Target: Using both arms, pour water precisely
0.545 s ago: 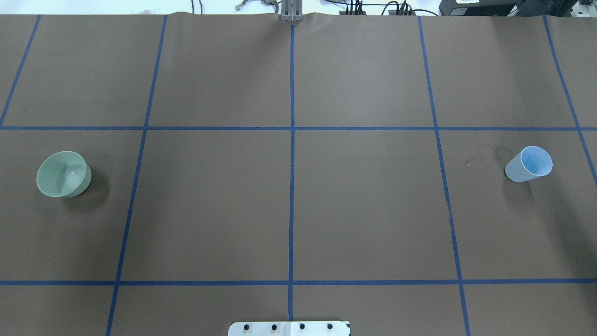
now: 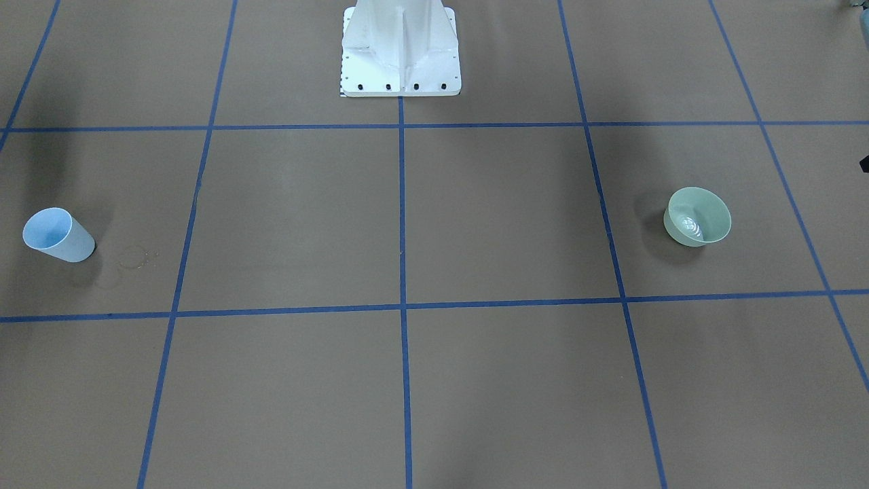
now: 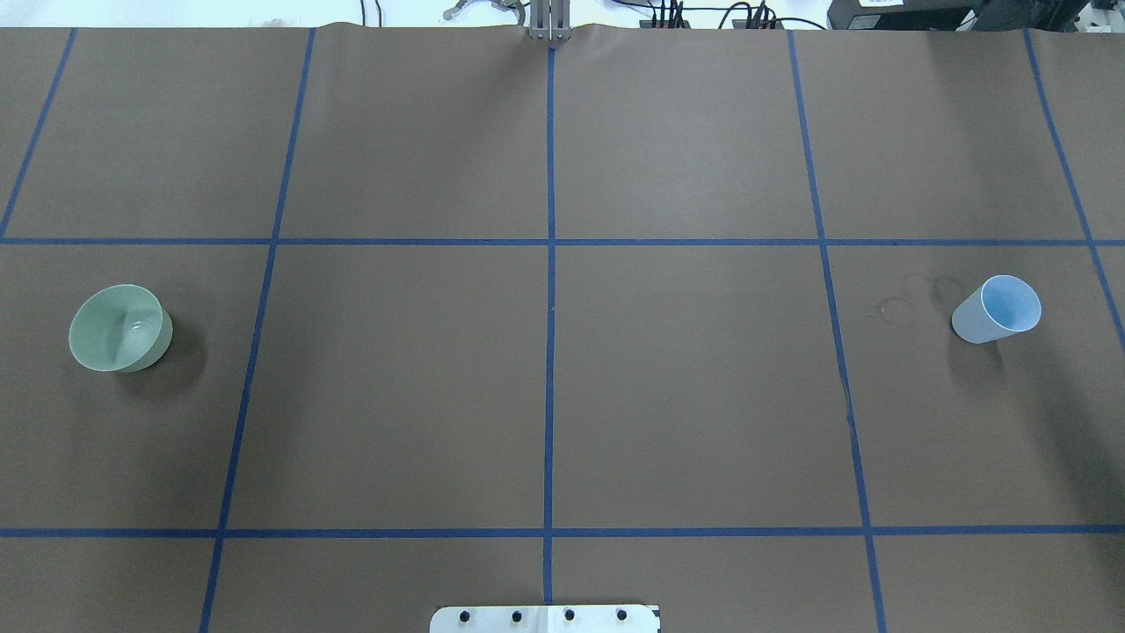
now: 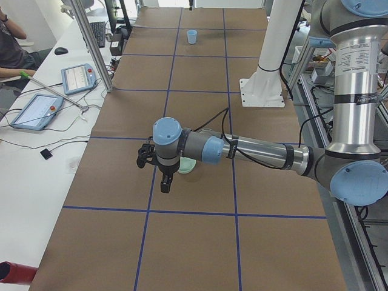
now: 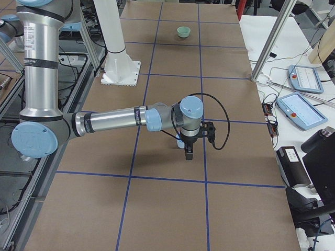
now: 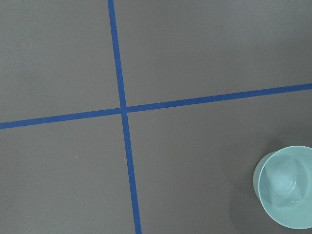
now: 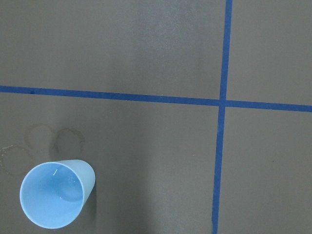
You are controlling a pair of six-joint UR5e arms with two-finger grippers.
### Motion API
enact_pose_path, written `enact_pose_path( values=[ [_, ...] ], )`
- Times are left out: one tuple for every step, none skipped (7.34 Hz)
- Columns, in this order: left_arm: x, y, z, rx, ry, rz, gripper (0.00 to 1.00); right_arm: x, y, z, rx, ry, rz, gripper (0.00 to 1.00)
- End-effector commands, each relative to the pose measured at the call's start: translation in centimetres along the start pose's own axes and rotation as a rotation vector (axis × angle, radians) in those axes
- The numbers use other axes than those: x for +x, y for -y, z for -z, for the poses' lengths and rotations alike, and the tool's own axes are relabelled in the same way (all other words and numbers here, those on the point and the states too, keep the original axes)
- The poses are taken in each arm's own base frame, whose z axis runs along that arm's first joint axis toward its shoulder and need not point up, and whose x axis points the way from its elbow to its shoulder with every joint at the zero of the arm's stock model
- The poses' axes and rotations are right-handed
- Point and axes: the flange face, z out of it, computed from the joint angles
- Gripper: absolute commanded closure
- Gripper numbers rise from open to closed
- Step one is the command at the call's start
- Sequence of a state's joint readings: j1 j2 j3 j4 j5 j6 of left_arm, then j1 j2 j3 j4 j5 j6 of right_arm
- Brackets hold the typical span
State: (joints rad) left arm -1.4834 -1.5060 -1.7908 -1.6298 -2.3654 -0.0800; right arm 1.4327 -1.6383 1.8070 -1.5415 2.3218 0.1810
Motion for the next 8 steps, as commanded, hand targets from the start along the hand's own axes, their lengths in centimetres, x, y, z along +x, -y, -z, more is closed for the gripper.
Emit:
enact_pose_path(
  values=[
    [0.06, -0.14, -0.03, 0.002, -0.001, -0.01, 0.0, -0.25, 0.03, 0.29, 0.007, -0.001, 0.006, 0.0],
    [0.2, -0.03, -0.01, 0.013, -0.002, -0.018, 0.0, -0.36, 0.1, 0.38, 0.009, -0.001, 0.008, 0.0],
    [0.34, -0.02, -0.18, 0.009, -0.002, -0.016, 0.0, -0.31, -0.03, 0.36, 0.008, -0.001, 0.007, 0.0],
    [0.42, -0.03, -0.4, 0.003, -0.003, -0.017, 0.0, -0.31, -0.03, 0.36, 0.008, -0.001, 0.007, 0.0],
    [0.31, -0.04, -0.51, 0.001, -0.003, -0.014, 0.0, -0.31, -0.03, 0.36, 0.008, -0.001, 0.007, 0.0],
    [0.21, -0.06, -0.6, 0.0, -0.003, -0.013, 0.0, -0.22, -0.1, 0.26, 0.006, 0.0, 0.007, 0.0],
    [0.32, -0.12, -0.8, -0.004, -0.003, -0.015, 0.0, 0.03, -0.24, 0.02, 0.001, -0.001, 0.003, 0.0],
    [0.39, -0.04, -0.75, -0.002, -0.005, -0.018, 0.0, 0.12, -0.56, -0.06, -0.001, 0.004, 0.003, 0.0]
  ],
)
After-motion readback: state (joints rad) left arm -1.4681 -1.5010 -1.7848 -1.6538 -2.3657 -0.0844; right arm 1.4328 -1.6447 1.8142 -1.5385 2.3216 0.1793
